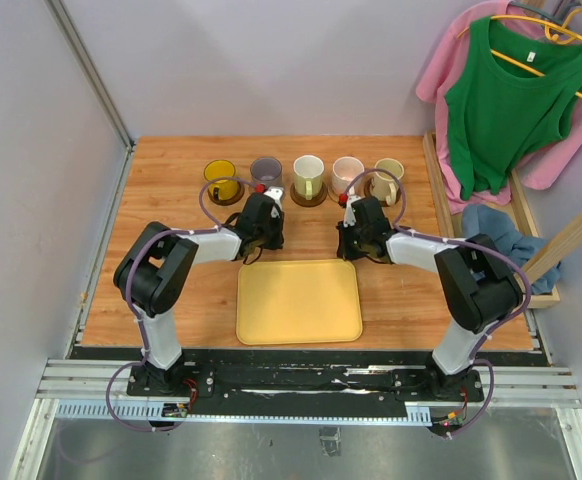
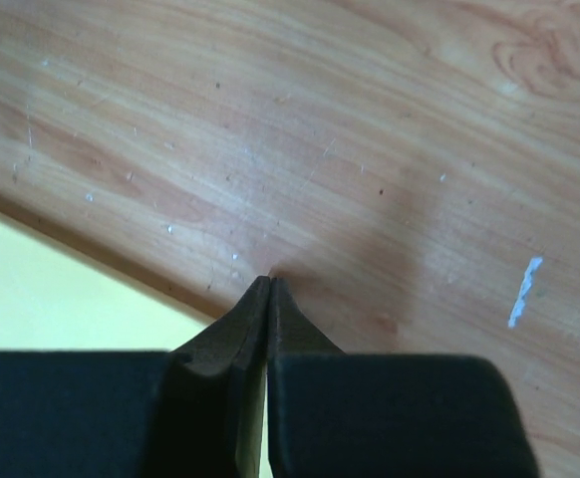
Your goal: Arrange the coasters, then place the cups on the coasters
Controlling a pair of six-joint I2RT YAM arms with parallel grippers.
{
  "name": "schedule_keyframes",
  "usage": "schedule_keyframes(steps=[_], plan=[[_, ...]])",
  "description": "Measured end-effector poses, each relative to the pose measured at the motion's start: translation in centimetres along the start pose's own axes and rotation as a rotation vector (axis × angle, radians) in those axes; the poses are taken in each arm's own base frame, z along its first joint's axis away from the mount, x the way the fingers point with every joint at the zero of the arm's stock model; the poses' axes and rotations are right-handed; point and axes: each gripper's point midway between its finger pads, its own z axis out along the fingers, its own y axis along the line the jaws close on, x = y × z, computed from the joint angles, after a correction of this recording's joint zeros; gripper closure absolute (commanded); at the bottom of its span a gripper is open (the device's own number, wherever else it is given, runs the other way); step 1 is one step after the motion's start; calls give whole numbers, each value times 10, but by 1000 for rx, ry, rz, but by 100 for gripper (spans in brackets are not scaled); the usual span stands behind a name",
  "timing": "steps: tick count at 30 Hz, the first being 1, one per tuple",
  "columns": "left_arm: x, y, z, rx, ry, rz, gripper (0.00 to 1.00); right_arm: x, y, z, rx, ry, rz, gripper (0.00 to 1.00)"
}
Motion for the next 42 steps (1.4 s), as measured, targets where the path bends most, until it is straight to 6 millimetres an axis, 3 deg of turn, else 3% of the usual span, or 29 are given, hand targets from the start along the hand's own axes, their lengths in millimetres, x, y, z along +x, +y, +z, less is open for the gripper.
schedule_keyframes(steps=[9, 42], plan=[[2, -3, -1, 11, 5, 7, 99, 6, -2, -12, 29, 8, -2, 97], [17, -15, -11, 30, 33, 17, 100, 20, 3, -23, 45, 22, -19, 96]])
